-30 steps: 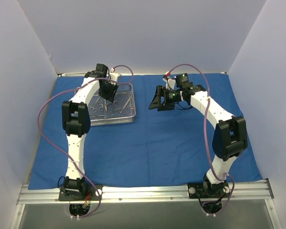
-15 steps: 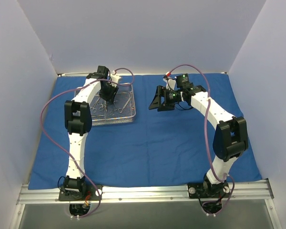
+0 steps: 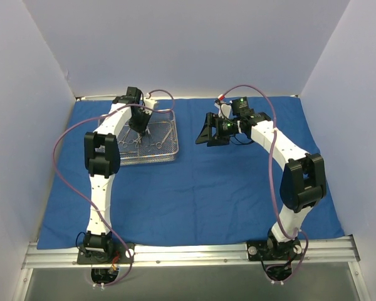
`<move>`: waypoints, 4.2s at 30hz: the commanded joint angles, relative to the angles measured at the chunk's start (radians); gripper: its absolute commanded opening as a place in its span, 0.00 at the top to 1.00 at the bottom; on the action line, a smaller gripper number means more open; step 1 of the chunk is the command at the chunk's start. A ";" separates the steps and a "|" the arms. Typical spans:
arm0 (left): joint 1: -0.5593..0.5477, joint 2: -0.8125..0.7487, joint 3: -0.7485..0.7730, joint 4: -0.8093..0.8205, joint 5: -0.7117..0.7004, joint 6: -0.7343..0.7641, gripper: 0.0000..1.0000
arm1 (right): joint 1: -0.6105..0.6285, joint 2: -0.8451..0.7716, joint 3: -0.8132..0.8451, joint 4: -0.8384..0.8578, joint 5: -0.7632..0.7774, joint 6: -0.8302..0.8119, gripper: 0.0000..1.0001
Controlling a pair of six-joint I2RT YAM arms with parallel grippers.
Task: Open and lay out the surgical kit
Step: Pick up the medical item from the container, then place the medical item in the surgical kit.
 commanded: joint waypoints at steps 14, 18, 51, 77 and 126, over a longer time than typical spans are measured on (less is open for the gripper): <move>0.061 -0.303 0.066 0.015 0.239 -0.516 0.98 | 0.053 -0.020 0.120 0.002 0.026 -0.011 0.33; 0.020 -0.545 -0.279 0.410 0.512 -0.821 0.98 | 0.091 -0.055 0.125 0.023 -0.034 -0.005 0.30; -0.137 -0.945 -1.062 1.595 0.757 -1.661 0.98 | 0.112 -0.198 -0.105 0.692 -0.193 0.488 0.44; -0.160 -0.883 -1.051 1.655 0.732 -1.698 0.98 | 0.141 -0.155 -0.124 0.821 -0.330 0.569 0.95; 0.046 -1.184 -1.063 0.439 0.474 -0.715 0.17 | -0.419 -0.074 -0.342 -0.151 0.813 -0.551 0.98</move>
